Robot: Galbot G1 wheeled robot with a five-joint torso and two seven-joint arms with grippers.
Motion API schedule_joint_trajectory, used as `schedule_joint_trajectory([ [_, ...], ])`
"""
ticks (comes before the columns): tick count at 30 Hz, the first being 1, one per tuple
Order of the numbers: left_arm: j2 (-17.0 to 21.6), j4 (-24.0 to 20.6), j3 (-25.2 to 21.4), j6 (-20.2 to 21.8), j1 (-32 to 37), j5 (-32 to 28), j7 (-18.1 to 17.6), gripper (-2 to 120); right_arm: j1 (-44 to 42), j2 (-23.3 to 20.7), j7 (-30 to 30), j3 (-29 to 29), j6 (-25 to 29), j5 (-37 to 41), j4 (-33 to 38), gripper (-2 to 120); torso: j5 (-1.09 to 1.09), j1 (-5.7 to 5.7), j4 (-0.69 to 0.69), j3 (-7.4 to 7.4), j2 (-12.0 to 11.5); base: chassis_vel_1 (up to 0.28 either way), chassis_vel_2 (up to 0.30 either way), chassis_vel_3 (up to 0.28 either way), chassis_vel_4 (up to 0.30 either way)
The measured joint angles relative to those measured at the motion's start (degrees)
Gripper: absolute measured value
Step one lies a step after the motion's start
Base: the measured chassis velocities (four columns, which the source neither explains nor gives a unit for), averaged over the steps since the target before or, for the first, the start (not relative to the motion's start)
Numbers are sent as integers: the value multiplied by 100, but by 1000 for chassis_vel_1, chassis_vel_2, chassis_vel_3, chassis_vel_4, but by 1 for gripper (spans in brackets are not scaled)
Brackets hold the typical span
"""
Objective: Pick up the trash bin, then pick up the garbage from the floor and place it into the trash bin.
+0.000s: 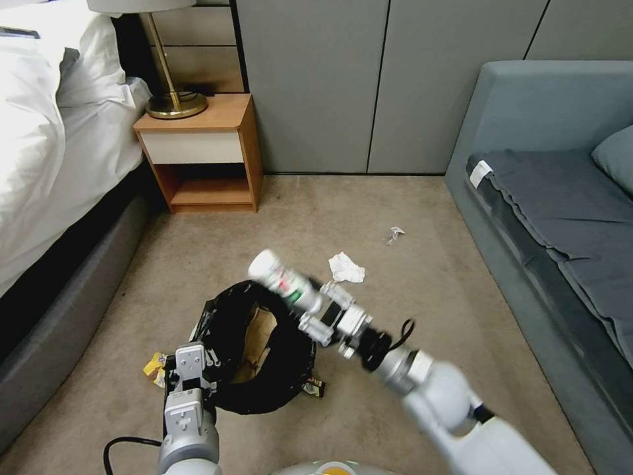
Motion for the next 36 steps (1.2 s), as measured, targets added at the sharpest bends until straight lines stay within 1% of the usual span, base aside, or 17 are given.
schedule_joint_trajectory([
  [2, 0, -2, 7, -2, 6, 7, 1, 1, 15, 23, 22, -71, 4, -32, -61, 37, 0, 0, 0, 0, 0, 0, 0, 0, 0],
  [3, -6, -12, 23, -14, 29, 34, 1, 1, 69, 116, 80, -260, -11, -90, -247, 36, -1, 0, 0, 0, 0, 0, 0, 0, 0],
  [7, -11, -30, 46, -37, 60, 60, 3, 1, 167, 220, 211, -393, -72, -153, -411, 36, -1, 0, 0, 0, 0, 0, 0, 0, 0],
  [14, -13, -60, 86, -75, 110, 114, 4, 1, 512, 525, 488, -647, -133, -351, -1043, 36, 0, 0, 0, 0, 0, 0, 0, 0, 0],
  [17, -13, -73, 85, -79, 126, 116, 3, 1, 520, 545, 550, -677, -108, -376, -1166, 44, 0, 0, 0, 0, 0, 0, 0, 0, 0],
  [18, -13, -73, 85, -79, 126, 116, 3, 1, 520, 545, 550, -677, -108, -376, -1166, 44, 0, 0, 0, 0, 0, 0, 0, 0, 0],
  [19, -14, -87, 84, -83, 127, 116, 4, 1, 506, 532, 552, -677, -92, -380, -1181, 51, 0, 0, -1, 0, 0, 0, 0, 0, 0],
  [20, -14, -88, 84, -83, 127, 116, 4, 1, 504, 528, 552, -676, -88, -380, -1180, 52, 0, 0, -1, 0, 0, 0, 0, 0, 0],
  [21, -14, -97, 78, -83, 127, 114, 4, 1, 501, 491, 552, -667, -83, -380, -1167, 63, 0, 0, -1, 0, 0, 0, 0, 0, 0],
  [24, -14, -108, 72, -82, 126, 108, 4, 1, 505, 454, 549, -648, -83, -376, -1119, 68, 0, 0, 0, 0, 0, 0, 0, 0, 0],
  [25, -12, -112, 67, -80, 125, 99, 5, 1, 510, 412, 544, -630, -88, -366, -1070, 73, 0, 0, 0, 1, 0, 0, 0, 0, 0],
  [26, -4, -115, 59, -71, 120, 88, 5, 1, 507, 363, 536, -605, -93, -358, -1013, 84, 0, 0, 0, 0, 0, 0, 0, 0, 0],
  [27, -2, -118, 58, -68, 115, 84, 4, 1, 486, 348, 529, -599, -93, -358, -982, 91, 0, 0, -1, 0, 0, 0, 0, 0, 0],
  [28, -2, -118, 58, -68, 115, 84, 4, 1, 486, 348, 529, -599, -93, -358, -982, 91, 0, 0, -1, 0, 0, 0, 0, 0, 0],
  [29, -2, -119, 56, -64, 112, 83, 4, 1, 457, 339, 520, -590, -93, -359, -949, 97, 0, 0, -1, 0, 0, 0, 0, 0, 0],
  [31, -2, -119, 55, -59, 108, 82, 4, 1, 423, 329, 515, -586, -93, -365, -899, 103, 0, 0, 0, 0, 0, 0, 0, 0, 0],
  [36, 0, -111, 26, -54, 88, 68, 4, 1, 319, 308, 509, -491, -89, -393, -616, 111, 0, 0, 0, 0, 0, 0, 0, 0, 0],
])
